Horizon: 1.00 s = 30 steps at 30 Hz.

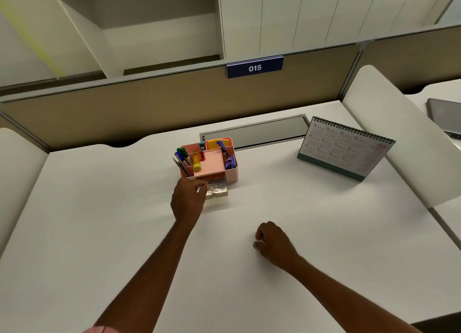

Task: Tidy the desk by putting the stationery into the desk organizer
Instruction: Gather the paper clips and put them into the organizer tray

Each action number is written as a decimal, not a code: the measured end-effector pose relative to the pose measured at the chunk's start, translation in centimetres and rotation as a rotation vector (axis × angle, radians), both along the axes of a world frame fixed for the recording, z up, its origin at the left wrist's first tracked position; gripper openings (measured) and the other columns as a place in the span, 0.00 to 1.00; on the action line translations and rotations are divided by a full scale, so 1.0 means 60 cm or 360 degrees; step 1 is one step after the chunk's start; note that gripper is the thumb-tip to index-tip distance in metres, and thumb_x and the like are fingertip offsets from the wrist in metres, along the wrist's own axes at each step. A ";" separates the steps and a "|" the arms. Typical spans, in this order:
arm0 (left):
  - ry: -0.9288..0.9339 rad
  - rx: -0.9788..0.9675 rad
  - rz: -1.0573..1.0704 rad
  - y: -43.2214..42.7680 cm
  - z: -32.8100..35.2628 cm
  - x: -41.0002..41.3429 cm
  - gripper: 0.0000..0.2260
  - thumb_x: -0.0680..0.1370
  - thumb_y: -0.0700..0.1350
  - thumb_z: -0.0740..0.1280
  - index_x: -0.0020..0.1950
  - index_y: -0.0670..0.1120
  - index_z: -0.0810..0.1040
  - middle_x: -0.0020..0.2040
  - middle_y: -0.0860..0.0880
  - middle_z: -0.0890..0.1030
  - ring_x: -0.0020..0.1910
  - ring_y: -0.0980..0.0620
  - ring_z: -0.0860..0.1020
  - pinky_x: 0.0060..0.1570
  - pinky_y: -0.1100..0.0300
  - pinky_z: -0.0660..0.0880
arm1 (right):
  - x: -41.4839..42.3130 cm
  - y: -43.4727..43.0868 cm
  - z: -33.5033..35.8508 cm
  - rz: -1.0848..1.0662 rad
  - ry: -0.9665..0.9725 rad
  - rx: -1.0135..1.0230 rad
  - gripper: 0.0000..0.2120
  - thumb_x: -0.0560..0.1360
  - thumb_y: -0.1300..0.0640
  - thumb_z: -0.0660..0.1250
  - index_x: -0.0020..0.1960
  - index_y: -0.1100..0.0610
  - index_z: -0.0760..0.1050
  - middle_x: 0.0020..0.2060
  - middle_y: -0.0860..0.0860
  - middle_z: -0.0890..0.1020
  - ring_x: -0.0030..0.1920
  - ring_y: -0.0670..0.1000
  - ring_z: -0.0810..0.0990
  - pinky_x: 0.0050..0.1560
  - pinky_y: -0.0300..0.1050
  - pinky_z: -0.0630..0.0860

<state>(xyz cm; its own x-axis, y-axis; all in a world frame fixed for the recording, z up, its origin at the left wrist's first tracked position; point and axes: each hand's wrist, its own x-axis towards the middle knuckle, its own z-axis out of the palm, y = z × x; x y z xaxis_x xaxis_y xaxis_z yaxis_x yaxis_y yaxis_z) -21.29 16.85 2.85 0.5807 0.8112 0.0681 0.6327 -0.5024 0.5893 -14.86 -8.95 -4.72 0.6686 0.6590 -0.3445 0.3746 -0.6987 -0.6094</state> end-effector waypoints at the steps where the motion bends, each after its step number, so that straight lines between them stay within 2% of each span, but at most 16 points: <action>1: 0.0043 0.0008 0.0041 0.000 -0.002 0.003 0.07 0.78 0.49 0.76 0.54 0.51 0.89 0.56 0.48 0.84 0.54 0.47 0.82 0.43 0.56 0.78 | -0.001 -0.001 0.000 0.0009 -0.0011 0.0006 0.07 0.75 0.56 0.70 0.50 0.56 0.75 0.48 0.50 0.76 0.51 0.52 0.75 0.52 0.48 0.74; 6: 0.0141 -0.0175 0.0270 0.002 -0.014 0.023 0.12 0.74 0.49 0.78 0.56 0.47 0.88 0.56 0.47 0.85 0.56 0.46 0.83 0.51 0.46 0.83 | 0.001 -0.001 0.004 -0.0008 -0.0014 0.0015 0.08 0.75 0.55 0.71 0.51 0.55 0.75 0.49 0.49 0.76 0.50 0.51 0.76 0.52 0.48 0.74; 11: 0.0165 -0.0376 0.0243 0.000 -0.030 0.039 0.12 0.76 0.49 0.77 0.57 0.46 0.87 0.56 0.45 0.85 0.55 0.45 0.83 0.52 0.48 0.84 | -0.001 -0.006 0.002 0.0012 -0.0042 0.0036 0.07 0.75 0.54 0.70 0.51 0.55 0.75 0.49 0.49 0.76 0.51 0.51 0.75 0.52 0.48 0.74; 16: 0.0114 -0.0415 0.0212 0.002 -0.039 0.041 0.10 0.79 0.48 0.74 0.58 0.47 0.88 0.57 0.46 0.87 0.55 0.45 0.83 0.49 0.55 0.81 | -0.001 -0.007 0.001 0.0023 -0.0059 0.0066 0.07 0.76 0.55 0.70 0.51 0.55 0.75 0.49 0.49 0.76 0.51 0.51 0.75 0.52 0.47 0.74; 19: 0.0001 -0.0367 0.0218 -0.007 -0.035 0.036 0.10 0.80 0.47 0.72 0.58 0.48 0.88 0.58 0.46 0.86 0.56 0.45 0.83 0.47 0.57 0.78 | -0.001 -0.008 0.000 0.0012 -0.0067 0.0073 0.07 0.76 0.55 0.70 0.51 0.55 0.75 0.49 0.49 0.76 0.51 0.51 0.74 0.52 0.47 0.74; 22: -0.0058 -0.0053 0.0292 -0.041 -0.031 0.017 0.15 0.78 0.45 0.74 0.64 0.47 0.84 0.63 0.43 0.80 0.63 0.43 0.78 0.53 0.49 0.81 | -0.003 -0.011 -0.007 0.0026 -0.0107 0.0062 0.07 0.76 0.54 0.69 0.51 0.54 0.74 0.49 0.48 0.76 0.52 0.51 0.74 0.52 0.48 0.74; 24: -0.0145 0.0124 0.0295 -0.072 -0.038 -0.006 0.19 0.77 0.43 0.75 0.68 0.46 0.79 0.64 0.42 0.77 0.64 0.42 0.75 0.55 0.46 0.80 | -0.011 -0.012 -0.013 0.0126 -0.0254 -0.0003 0.08 0.77 0.52 0.66 0.54 0.54 0.73 0.52 0.48 0.75 0.54 0.52 0.74 0.51 0.49 0.75; 27: -0.0283 0.0102 0.0202 -0.111 -0.060 -0.045 0.22 0.77 0.40 0.73 0.70 0.46 0.76 0.66 0.44 0.75 0.66 0.44 0.74 0.59 0.48 0.78 | -0.022 0.001 -0.021 0.0398 -0.0616 -0.0016 0.18 0.77 0.52 0.65 0.66 0.54 0.72 0.62 0.50 0.75 0.61 0.55 0.75 0.54 0.50 0.77; 29: -0.0241 -0.0004 0.0185 -0.126 -0.073 -0.063 0.23 0.78 0.38 0.71 0.73 0.46 0.73 0.70 0.45 0.74 0.70 0.44 0.73 0.63 0.47 0.78 | -0.026 0.022 -0.024 0.0521 -0.0732 0.0061 0.29 0.76 0.53 0.69 0.75 0.57 0.67 0.72 0.55 0.72 0.71 0.57 0.73 0.65 0.52 0.76; 30: -0.0204 -0.0076 0.0195 -0.130 -0.077 -0.069 0.23 0.79 0.38 0.70 0.74 0.46 0.72 0.72 0.45 0.74 0.72 0.44 0.73 0.65 0.46 0.77 | -0.027 0.037 -0.024 0.0566 -0.0770 0.0103 0.34 0.76 0.54 0.70 0.79 0.58 0.63 0.77 0.57 0.68 0.76 0.58 0.68 0.71 0.53 0.72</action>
<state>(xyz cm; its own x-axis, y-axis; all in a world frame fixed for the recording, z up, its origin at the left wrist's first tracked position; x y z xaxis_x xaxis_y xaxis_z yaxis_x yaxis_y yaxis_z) -25.43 9.02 -1.78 0.4662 0.8795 0.0949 0.6057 -0.3956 0.6903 -16.51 -6.74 -6.14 0.4740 0.8805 -0.0078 0.8239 -0.4467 -0.3488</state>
